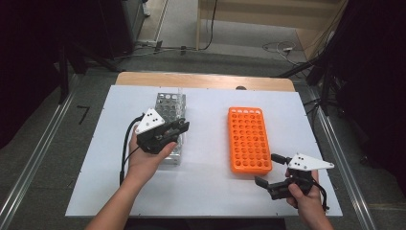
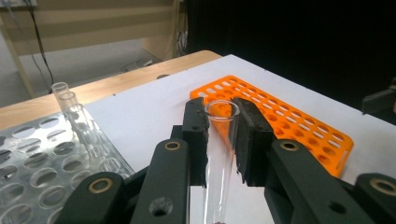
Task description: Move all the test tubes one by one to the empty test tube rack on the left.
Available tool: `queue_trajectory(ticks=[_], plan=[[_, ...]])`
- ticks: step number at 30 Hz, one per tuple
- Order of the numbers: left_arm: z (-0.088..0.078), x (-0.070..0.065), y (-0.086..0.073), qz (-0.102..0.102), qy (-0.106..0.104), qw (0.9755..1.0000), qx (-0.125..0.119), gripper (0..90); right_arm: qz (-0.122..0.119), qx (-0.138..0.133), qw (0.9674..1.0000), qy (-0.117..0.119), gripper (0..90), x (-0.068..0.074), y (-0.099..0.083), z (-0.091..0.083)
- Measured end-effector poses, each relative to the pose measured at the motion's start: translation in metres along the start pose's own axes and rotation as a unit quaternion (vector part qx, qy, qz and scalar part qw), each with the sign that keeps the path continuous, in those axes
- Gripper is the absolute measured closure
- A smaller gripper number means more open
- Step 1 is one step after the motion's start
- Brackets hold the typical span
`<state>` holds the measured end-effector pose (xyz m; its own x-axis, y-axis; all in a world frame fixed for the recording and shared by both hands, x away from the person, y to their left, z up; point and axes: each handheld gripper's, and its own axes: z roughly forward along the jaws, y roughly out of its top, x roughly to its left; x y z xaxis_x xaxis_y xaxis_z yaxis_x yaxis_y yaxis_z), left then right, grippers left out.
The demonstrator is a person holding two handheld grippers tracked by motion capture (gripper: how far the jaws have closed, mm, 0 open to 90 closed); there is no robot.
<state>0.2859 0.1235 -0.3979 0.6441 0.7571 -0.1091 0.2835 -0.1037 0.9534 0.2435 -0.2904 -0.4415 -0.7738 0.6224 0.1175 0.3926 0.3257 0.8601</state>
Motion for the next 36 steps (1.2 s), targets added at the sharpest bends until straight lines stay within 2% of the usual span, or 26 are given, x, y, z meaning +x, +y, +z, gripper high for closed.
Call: queue_trajectory(ticks=[5,11,17,28,36], plan=[[0.005,0.009,0.004,-0.007,0.01,0.9999,-0.006,75.7,0.008,0.0,0.9999,-0.015,0.0,-0.009,-0.007,-0.009],[0.01,0.022,0.01,-0.011,0.031,0.9993,-0.017,75.7,0.012,0.005,0.9995,-0.027,0.0,-0.018,-0.017,-0.016],[0.019,0.032,0.012,-0.015,0.047,0.9985,-0.022,75.7,0.021,-0.003,0.9991,-0.036,0.0,-0.027,-0.019,-0.02],[0.037,0.049,0.012,-0.022,0.091,0.9954,-0.024,75.7,0.028,-0.002,0.9988,-0.04,0.0,-0.029,-0.02,-0.021],[0.048,0.057,0.006,-0.026,0.104,0.9941,-0.018,75.7,0.026,-0.002,0.9989,-0.039,0.0,-0.029,-0.02,-0.02]])
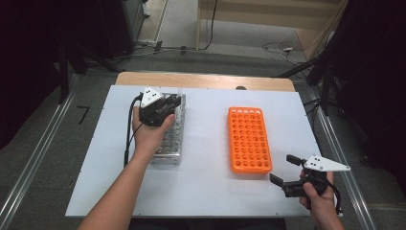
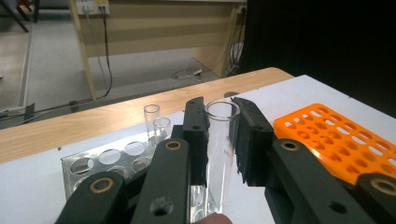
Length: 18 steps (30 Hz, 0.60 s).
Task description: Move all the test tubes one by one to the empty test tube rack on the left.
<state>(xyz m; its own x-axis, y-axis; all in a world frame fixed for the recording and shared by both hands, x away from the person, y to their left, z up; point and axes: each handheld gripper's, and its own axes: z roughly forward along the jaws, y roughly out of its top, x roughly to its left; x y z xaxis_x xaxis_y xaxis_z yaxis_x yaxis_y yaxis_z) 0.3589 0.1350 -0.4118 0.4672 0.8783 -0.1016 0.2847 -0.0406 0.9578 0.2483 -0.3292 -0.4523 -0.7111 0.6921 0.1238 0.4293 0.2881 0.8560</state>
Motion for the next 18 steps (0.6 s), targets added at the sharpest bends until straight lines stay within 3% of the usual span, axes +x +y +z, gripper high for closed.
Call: queue_trajectory(ticks=[5,14,18], plan=[[0.005,0.0,-0.003,0.0,0.008,0.9999,0.014,75.7,0.002,-0.001,1.0,0.0,0.0,0.0,0.0,-0.001],[0.013,-0.001,-0.011,0.0,0.018,0.998,0.061,75.7,0.0,-0.001,1.0,-0.001,0.0,-0.001,0.0,0.0],[0.014,-0.004,-0.013,0.016,0.022,0.9968,0.076,75.7,0.0,-0.001,1.0,-0.002,0.0,-0.001,0.0,0.0]])
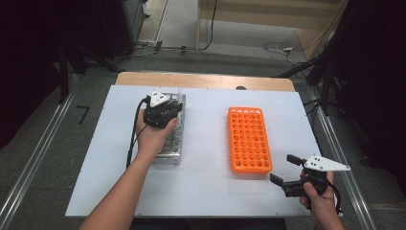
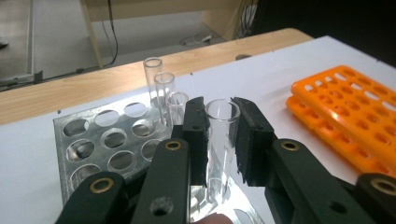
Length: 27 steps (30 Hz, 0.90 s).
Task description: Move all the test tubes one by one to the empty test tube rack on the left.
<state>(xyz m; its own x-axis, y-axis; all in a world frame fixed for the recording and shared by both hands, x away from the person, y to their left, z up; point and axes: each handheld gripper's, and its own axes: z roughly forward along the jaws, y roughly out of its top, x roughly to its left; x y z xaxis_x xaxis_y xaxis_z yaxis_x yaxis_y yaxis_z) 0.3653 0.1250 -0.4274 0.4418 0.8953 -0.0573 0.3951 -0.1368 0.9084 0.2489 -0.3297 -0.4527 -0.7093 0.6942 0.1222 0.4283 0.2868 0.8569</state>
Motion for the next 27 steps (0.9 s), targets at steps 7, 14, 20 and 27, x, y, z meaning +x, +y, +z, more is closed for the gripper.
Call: queue_trajectory(ticks=[7,14,20,27], plan=[[0.0,-0.002,0.0,0.0,-0.005,1.0,0.003,75.4,0.001,0.001,1.0,-0.001,0.0,0.001,0.0,0.0],[-0.003,-0.001,0.001,-0.012,-0.014,0.9998,0.002,69.9,0.002,0.0,1.0,0.0,0.0,0.0,0.0,0.0],[-0.007,-0.001,0.002,-0.022,-0.022,0.9995,-0.006,55.2,0.002,-0.001,1.0,0.001,0.0,0.0,0.0,0.0],[-0.017,0.0,0.001,-0.035,-0.037,0.9986,-0.016,30.7,0.001,-0.001,1.0,0.0,0.0,-0.001,0.0,0.0]])
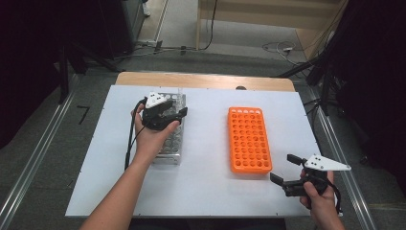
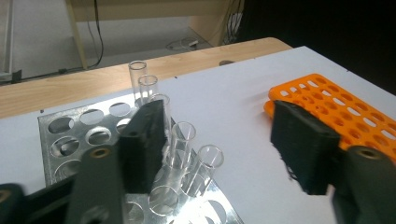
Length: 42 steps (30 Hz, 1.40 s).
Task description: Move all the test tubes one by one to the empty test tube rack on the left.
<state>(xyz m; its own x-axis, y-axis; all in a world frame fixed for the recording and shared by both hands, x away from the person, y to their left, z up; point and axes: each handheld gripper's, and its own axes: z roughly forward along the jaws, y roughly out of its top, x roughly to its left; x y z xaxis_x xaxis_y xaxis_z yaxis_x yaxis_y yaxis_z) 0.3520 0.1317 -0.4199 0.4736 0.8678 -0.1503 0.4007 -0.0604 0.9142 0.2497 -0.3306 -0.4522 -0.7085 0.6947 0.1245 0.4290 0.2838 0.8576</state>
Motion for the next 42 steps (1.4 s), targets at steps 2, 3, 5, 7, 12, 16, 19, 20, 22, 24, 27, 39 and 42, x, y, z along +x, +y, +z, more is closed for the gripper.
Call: queue_trajectory(ticks=[2,3,5,7,12,16,19,20,22,24,27,39,42], plan=[[-0.003,0.0,-0.001,-0.003,-0.006,1.0,-0.002,24.4,0.0,-0.001,1.0,0.0,0.0,0.0,0.0,0.0],[-0.005,0.0,-0.001,-0.005,-0.008,1.0,-0.003,22.3,0.0,-0.001,1.0,0.0,0.0,0.0,0.0,0.0],[-0.009,-0.001,-0.001,-0.003,-0.012,0.9999,-0.003,16.3,0.0,0.0,1.0,0.0,0.0,0.0,0.0,0.0],[-0.012,-0.002,-0.001,-0.004,-0.015,0.9999,-0.005,10.7,-0.001,-0.001,1.0,0.0,0.0,0.0,0.001,0.0],[-0.022,-0.004,-0.001,-0.007,-0.031,0.9995,-0.009,3.9,0.0,0.0,1.0,-0.001,0.0,0.0,0.0,0.001],[-0.029,-0.007,-0.005,-0.005,-0.04,0.9991,-0.011,0.1,0.001,0.001,1.0,-0.001,0.0,0.001,0.0,0.001],[-0.034,-0.009,-0.007,0.001,-0.04,0.9991,-0.012,0.0,0.001,0.001,1.0,-0.001,0.0,0.001,0.0,0.001],[-0.036,-0.009,-0.009,0.002,-0.04,0.9991,-0.013,0.0,0.0,0.001,1.0,-0.001,0.0,0.0,0.0,0.001],[-0.041,-0.011,-0.011,0.003,-0.045,0.9989,-0.015,0.0,0.0,0.001,1.0,-0.001,0.0,0.0,0.0,0.001],[-0.045,-0.013,-0.013,0.005,-0.047,0.9988,-0.015,0.0,-0.001,0.001,1.0,0.0,0.0,0.0,0.0,0.001],[-0.052,-0.015,-0.017,0.006,-0.049,0.9986,-0.018,0.0,-0.001,0.001,1.0,0.0,0.0,0.0,0.0,0.001],[-0.081,-0.019,-0.038,0.014,-0.045,0.9985,-0.029,0.0,-0.002,0.004,1.0,-0.001,0.0,0.001,0.0,0.002],[-0.088,-0.018,-0.044,0.009,-0.045,0.9984,-0.032,0.0,-0.002,0.005,1.0,-0.001,0.0,0.001,0.0,0.003]])
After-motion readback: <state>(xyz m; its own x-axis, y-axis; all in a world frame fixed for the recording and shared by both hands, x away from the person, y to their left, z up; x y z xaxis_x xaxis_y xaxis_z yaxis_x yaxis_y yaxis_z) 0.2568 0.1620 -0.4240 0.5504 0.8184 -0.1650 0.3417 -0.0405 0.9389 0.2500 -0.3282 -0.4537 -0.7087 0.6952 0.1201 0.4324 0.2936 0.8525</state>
